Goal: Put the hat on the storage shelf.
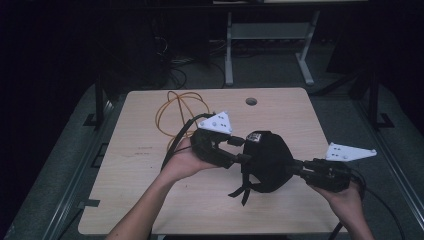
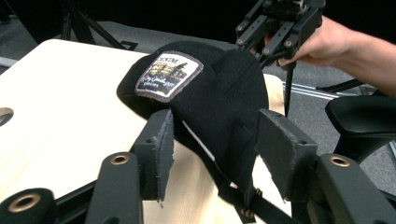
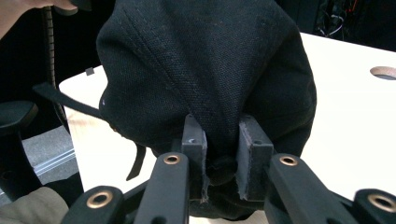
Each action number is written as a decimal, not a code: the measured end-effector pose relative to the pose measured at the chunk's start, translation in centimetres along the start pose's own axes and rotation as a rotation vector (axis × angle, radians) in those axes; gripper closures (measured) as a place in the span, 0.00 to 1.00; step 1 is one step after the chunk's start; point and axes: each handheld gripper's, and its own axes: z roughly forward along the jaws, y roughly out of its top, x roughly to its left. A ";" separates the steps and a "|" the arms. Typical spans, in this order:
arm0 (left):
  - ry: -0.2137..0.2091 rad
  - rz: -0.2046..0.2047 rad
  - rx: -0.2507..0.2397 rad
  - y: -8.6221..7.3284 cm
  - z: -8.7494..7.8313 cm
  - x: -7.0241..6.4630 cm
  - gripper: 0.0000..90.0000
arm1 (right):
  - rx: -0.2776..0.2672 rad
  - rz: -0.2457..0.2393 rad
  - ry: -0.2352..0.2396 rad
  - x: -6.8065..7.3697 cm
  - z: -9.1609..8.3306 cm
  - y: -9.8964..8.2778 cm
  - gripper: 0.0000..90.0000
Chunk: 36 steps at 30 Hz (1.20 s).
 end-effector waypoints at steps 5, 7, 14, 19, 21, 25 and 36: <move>0.019 -0.010 0.009 -1.2 -0.9 -0.2 0.50 | 0.017 0.019 0.011 -0.4 -0.2 0.6 0.84; 0.025 -0.009 0.013 -1.7 -1.3 -0.3 0.50 | 0.028 0.022 0.008 -0.4 -0.4 0.9 0.84; 0.049 -0.006 0.023 -3.2 -1.9 -0.3 0.49 | 0.041 0.034 -0.006 -0.7 -1.1 2.0 0.84; 0.056 -0.008 0.023 -4.7 -1.8 -0.6 0.48 | 0.042 0.041 -0.011 -1.0 -1.3 2.7 0.84; 0.064 -0.010 0.032 -5.3 -1.7 -0.8 0.48 | 0.044 0.038 -0.013 -1.1 -1.4 3.0 0.84; 0.078 -0.006 0.045 -6.4 -1.6 -1.0 0.47 | 0.044 0.045 -0.020 -1.3 -1.6 3.8 0.84; 0.088 -0.004 0.062 -8.5 -1.2 -1.4 0.45 | 0.012 0.055 -0.030 -2.1 -2.3 5.4 0.84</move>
